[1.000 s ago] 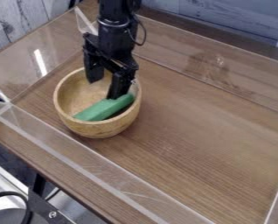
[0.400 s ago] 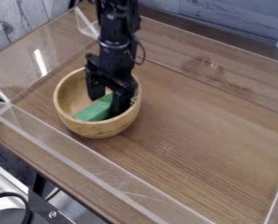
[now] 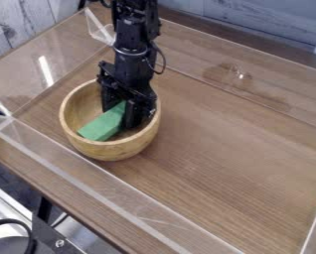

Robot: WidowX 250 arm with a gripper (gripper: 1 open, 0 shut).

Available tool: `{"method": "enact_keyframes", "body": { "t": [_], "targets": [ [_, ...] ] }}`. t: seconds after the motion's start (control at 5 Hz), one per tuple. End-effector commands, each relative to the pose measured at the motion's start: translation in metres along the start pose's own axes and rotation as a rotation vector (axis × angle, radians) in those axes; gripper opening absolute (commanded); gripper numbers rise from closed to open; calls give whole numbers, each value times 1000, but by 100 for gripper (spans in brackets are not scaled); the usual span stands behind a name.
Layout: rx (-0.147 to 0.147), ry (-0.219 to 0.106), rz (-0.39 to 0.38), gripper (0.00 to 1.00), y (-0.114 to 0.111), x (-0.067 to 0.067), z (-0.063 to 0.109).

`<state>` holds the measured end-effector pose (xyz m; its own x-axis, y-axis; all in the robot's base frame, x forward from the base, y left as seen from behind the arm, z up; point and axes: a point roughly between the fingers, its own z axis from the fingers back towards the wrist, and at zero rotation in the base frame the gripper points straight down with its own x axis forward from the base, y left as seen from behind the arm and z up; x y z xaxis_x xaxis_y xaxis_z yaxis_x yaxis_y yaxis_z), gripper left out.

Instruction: Remove the green block from inside the brown bowl and put it on the table

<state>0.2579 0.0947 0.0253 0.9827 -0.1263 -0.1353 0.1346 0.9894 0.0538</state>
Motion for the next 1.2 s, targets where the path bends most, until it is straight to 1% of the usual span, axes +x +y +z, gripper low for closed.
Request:
{"method": "enact_keyframes", "body": {
  "t": [0.0,0.4,0.8,1.0],
  "targets": [
    [-29,-33,5,0,2,-1,5],
    [-33,-19,11,0,1,1,11],
    [-42,-26,-22,0,2,1,11],
    [-44,-13,2,0,4,-1,14]
  ]
}}
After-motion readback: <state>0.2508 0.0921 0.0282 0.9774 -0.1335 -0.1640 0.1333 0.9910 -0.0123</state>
